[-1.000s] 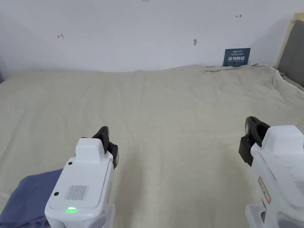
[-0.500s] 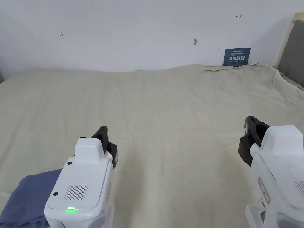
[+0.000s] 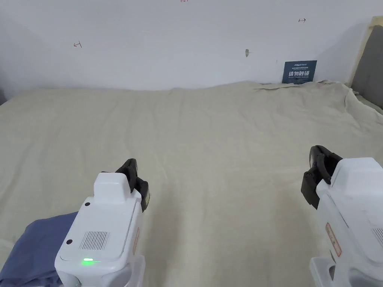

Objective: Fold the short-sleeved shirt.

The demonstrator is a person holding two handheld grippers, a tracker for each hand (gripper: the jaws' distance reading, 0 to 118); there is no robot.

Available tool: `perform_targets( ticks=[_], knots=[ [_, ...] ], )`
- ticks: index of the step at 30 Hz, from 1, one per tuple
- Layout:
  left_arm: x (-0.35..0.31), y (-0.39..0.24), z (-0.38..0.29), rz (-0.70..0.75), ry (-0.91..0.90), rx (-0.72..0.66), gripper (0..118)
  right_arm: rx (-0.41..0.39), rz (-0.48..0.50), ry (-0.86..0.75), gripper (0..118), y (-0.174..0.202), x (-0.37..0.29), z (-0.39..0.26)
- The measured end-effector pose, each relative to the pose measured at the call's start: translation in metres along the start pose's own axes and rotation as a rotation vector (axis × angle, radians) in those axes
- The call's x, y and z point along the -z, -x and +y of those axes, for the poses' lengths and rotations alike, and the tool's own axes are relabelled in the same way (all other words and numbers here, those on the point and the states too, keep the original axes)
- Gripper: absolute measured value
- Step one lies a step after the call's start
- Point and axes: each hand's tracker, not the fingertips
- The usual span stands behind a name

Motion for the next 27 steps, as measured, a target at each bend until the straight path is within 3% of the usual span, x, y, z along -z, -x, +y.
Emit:
perform_targets(
  ticks=[2,4,6,8,12,27],
  knots=[
    [0.0004,0.0013,0.0,0.001,0.006,-0.013,21,0.004,-0.002,-0.002,16,-0.0004,-0.0007,0.0004],
    [0.0007,0.0032,-0.0012,0.0,0.005,-0.03,67,0.013,0.004,0.0,49,-0.0011,-0.0005,0.0004],
    [0.0013,0.0044,-0.0013,-0.004,0.008,-0.039,101,0.016,0.0,0.005,84,-0.0018,-0.0001,0.0003],
    [0.0012,0.0049,-0.0014,-0.004,0.006,-0.038,117,0.019,-0.008,0.001,101,-0.0019,-0.0003,-0.0003],
    [-0.0009,0.0043,-0.0009,-0.002,-0.006,-0.02,118,0.027,-0.013,-0.003,107,-0.0035,-0.0016,-0.001],
    [-0.0027,0.002,0.0016,0.008,-0.027,0.003,118,0.032,-0.017,-0.015,107,-0.0047,-0.0045,0.0014]
  ],
)
